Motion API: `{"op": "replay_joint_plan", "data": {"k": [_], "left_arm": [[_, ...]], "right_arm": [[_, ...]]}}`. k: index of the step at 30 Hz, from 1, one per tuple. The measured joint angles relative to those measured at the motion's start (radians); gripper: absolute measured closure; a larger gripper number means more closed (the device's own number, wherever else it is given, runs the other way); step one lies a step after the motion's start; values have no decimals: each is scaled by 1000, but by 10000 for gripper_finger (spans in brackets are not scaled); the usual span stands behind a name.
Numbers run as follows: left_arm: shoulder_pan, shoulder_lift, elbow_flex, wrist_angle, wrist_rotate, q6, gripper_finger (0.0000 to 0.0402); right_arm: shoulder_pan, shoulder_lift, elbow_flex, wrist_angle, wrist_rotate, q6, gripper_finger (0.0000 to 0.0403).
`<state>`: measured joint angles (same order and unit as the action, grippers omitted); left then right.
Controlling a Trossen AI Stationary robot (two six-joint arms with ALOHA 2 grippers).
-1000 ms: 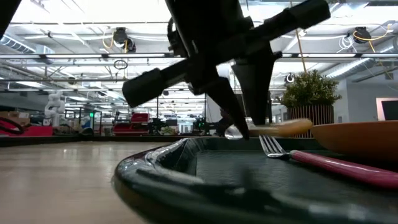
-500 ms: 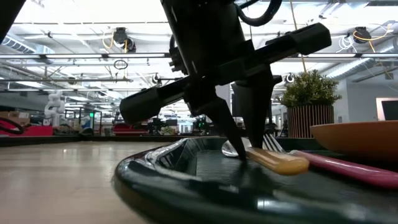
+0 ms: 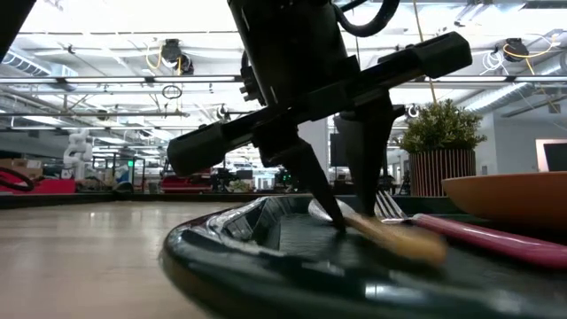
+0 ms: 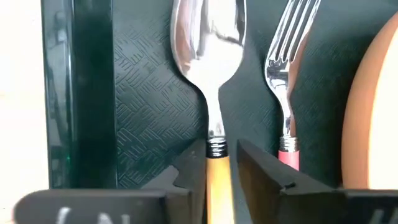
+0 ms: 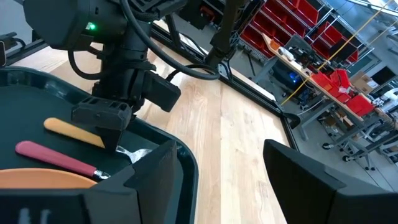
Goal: Pick and place plate/cup/fork/spoon on tray
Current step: Put the yellow spoon on the left side pink fork, then return to Home Position
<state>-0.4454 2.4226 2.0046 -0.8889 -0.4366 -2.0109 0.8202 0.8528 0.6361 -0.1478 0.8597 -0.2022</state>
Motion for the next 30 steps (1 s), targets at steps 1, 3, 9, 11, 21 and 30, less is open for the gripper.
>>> {"op": "replay_joint_plan", "data": {"k": [1,3,9,11,21,30], "left_arm": [[0,0,0,0,0,0,298],[0,0,0,0,0,0,278],[0,0,0,1,0,0,241],[0,-1,0,-1,3,0,238],[5,-68,0,-108,41,83,236],[21,-208,0,-144,-147,542,236]], "right_arm": [[0,0,0,0,0,4,167],[0,0,0,-1,0,7,167],[0,0,0,-4,0,7,167],[0,0,0,-4,0,8,167],[0,0,0,4,-1,34,167],[0,0,0,171,-1,124,167]]}}
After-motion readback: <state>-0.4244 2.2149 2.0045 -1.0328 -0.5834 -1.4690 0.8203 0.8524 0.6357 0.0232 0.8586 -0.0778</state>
